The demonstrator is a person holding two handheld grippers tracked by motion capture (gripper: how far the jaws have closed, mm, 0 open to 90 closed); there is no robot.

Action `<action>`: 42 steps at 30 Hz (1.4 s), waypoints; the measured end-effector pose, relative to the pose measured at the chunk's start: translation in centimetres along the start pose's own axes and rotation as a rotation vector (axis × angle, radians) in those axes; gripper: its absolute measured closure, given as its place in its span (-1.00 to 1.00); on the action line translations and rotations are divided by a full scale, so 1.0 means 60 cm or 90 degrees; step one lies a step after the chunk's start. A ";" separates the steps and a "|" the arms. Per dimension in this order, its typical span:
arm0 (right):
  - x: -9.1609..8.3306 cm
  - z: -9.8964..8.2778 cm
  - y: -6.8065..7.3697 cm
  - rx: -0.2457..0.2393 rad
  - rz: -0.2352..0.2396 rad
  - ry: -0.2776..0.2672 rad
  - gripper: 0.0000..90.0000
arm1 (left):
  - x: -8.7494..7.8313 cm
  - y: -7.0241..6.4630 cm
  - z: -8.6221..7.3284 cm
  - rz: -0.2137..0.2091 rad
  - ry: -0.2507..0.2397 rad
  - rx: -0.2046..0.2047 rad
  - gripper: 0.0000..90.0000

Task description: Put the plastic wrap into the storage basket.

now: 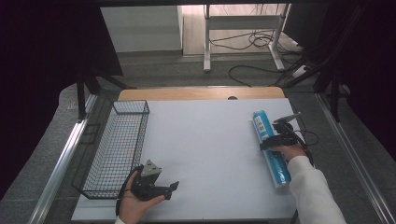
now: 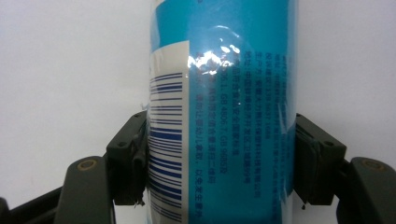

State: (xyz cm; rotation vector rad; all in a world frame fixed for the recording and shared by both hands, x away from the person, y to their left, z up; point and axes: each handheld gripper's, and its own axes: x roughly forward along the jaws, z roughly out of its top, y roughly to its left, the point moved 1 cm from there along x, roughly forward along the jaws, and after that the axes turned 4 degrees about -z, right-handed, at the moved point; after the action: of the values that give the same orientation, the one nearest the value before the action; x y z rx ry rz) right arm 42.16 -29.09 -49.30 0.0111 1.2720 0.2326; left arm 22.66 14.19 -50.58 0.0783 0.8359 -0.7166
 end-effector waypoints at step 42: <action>-0.075 -0.032 0.120 -0.094 0.133 -0.052 -0.30 | 0.001 0.005 -0.002 -0.005 -0.016 -0.023 -0.63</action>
State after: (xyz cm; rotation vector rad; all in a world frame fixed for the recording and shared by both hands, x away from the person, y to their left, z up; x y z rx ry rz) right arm 37.93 -23.10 -44.63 0.0268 1.1704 0.5002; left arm 22.81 14.44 -50.74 0.0334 0.8245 -0.7088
